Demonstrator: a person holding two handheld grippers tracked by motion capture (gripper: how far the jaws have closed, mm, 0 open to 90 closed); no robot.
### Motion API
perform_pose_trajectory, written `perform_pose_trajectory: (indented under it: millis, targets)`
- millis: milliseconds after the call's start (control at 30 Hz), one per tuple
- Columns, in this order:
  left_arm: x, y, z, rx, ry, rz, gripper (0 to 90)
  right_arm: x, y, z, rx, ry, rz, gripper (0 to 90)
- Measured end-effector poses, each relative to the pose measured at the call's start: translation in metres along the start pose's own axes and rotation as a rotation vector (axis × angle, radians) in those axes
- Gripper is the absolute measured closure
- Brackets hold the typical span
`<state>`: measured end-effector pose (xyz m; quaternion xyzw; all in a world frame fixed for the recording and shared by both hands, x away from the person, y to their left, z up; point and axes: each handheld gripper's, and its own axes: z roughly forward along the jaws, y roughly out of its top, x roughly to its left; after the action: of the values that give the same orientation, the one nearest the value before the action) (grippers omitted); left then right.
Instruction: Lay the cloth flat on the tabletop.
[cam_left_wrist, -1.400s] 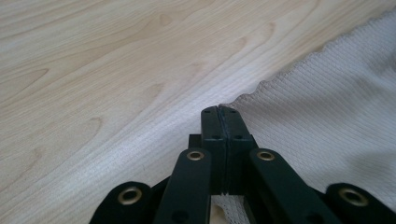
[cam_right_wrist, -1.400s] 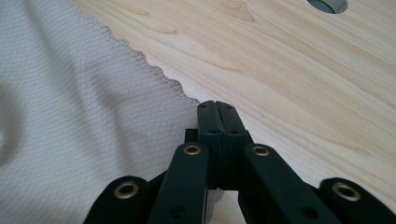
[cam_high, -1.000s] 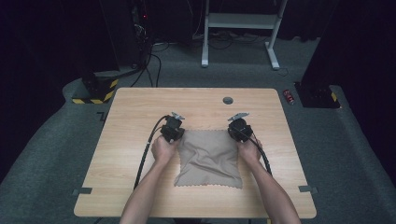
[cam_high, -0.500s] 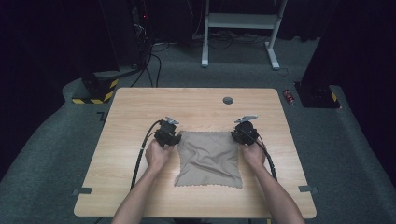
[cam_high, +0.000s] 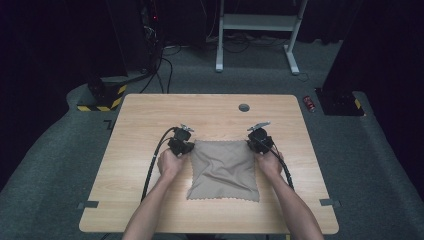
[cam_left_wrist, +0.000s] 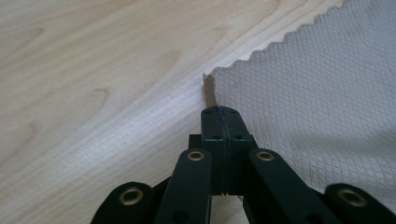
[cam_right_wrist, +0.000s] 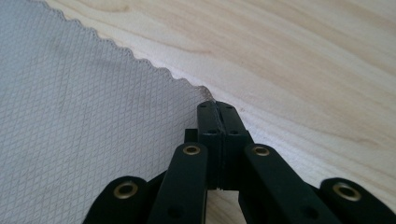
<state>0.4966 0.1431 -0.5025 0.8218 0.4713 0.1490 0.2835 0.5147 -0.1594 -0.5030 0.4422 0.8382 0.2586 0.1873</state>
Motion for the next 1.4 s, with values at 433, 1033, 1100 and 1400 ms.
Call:
perform_pose_trajectory:
  millis: [433,1033,1100,1400]
  targets:
    - [0.011,0.013,0.004,-0.047,0.06,-0.048,89.3,-0.006,0.014,0.007,-0.005,-0.027,0.036,89.4]
    - [-0.014,-0.039,-0.039,-0.06,-0.024,0.009,60.0,0.014,-0.017,-0.017,-0.04,0.057,-0.042,79.3]
    - [-0.018,-0.042,-0.037,-0.045,-0.026,0.031,62.7,0.015,-0.02,-0.014,-0.023,0.057,-0.041,81.8]
    - [-0.029,-0.049,-0.032,-0.01,-0.036,0.114,89.5,0.014,-0.022,-0.013,-0.03,0.057,-0.078,88.7]
